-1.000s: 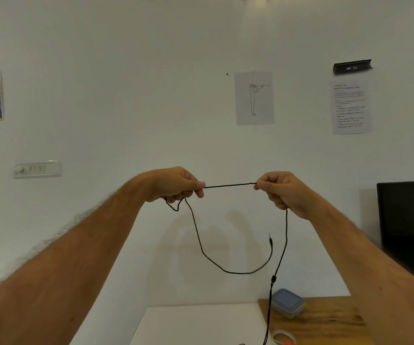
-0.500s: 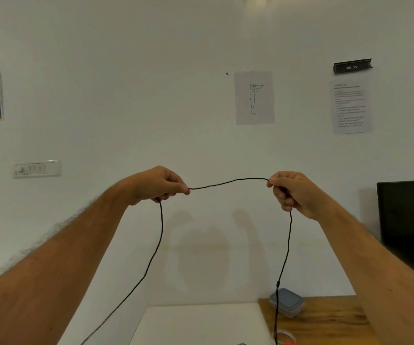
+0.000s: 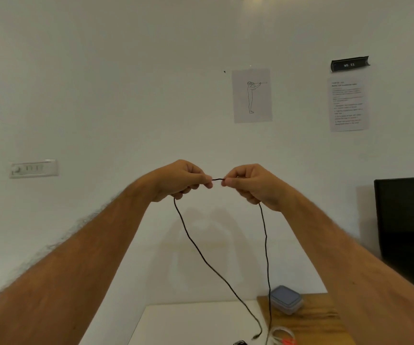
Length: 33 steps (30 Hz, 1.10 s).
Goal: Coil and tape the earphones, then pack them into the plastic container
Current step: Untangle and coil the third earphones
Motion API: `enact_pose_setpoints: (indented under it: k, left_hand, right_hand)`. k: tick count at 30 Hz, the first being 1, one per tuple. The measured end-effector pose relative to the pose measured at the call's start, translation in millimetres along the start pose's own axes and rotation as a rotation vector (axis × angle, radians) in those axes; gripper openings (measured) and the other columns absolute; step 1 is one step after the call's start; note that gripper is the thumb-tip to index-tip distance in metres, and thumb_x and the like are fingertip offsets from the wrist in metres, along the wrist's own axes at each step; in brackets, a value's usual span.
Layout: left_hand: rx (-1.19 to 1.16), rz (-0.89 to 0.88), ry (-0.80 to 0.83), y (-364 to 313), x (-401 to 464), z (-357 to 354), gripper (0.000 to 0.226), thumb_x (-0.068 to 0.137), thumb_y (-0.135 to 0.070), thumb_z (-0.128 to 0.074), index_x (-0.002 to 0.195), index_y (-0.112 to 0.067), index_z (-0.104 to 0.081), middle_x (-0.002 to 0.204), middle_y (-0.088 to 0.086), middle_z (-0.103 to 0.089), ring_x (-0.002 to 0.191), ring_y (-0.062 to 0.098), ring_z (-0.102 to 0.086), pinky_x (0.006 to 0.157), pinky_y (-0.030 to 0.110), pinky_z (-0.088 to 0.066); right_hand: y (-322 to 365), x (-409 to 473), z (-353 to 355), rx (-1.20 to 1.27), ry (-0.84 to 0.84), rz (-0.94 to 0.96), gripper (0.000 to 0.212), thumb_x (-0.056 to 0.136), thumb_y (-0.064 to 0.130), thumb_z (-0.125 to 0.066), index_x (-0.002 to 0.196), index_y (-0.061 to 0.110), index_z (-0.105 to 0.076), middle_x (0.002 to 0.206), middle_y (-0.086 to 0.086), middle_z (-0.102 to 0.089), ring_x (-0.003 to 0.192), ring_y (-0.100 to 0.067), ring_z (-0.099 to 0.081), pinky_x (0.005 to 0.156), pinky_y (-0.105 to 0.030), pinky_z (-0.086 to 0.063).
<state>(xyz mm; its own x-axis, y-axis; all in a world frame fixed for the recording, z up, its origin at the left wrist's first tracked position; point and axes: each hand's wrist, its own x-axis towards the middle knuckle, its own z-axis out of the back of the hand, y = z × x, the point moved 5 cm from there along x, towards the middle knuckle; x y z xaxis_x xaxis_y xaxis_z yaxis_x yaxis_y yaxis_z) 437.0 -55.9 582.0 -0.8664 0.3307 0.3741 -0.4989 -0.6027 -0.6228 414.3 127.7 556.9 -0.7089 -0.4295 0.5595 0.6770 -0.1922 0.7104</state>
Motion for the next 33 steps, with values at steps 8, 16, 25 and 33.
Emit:
enact_pose_setpoints:
  k: [8,16,25,33]
  left_hand:
    - [-0.025,0.038,-0.063,17,-4,20,0.025,0.097,-0.029,-0.058,0.086,-0.012,-0.073,0.053,-0.011,-0.040,0.046,0.008,-0.026,0.043,0.020,-0.021]
    - [0.057,-0.045,-0.013,-16,10,-19,0.026,0.093,-0.031,-0.062,0.072,-0.016,-0.066,0.062,-0.003,-0.047,0.050,0.010,-0.030,0.045,0.022,-0.024]
    - [-0.089,0.023,-0.006,9,-7,10,0.030,0.100,-0.032,-0.051,0.085,-0.012,-0.067,0.054,-0.009,-0.035,0.047,0.008,-0.024,0.041,0.018,-0.020]
    - [-0.115,-0.026,-0.014,-7,0,-8,0.030,0.100,-0.033,-0.051,0.084,-0.012,-0.067,0.055,-0.008,-0.036,0.046,0.007,-0.026,0.042,0.018,-0.021]
  right_hand:
    - [-35,-11,33,0.046,-0.109,-0.115,0.008,0.096,0.009,-0.057,0.092,0.004,-0.062,0.062,-0.007,-0.048,0.046,-0.014,-0.038,0.046,-0.025,-0.038]
    - [5,3,-6,0.027,0.088,-0.018,0.020,0.091,0.020,-0.068,0.102,0.004,-0.064,0.054,0.003,-0.036,0.047,-0.011,-0.029,0.044,-0.022,-0.030]
    - [-8,-1,54,0.029,-0.332,0.046,0.017,0.094,0.010,-0.062,0.078,0.008,-0.058,0.051,0.004,-0.035,0.041,-0.010,-0.026,0.043,-0.022,-0.025]
    - [1,-1,16,0.046,0.006,-0.082,0.023,0.093,0.024,-0.066,0.109,0.010,-0.060,0.061,0.002,-0.046,0.047,-0.012,-0.031,0.046,-0.025,-0.036]
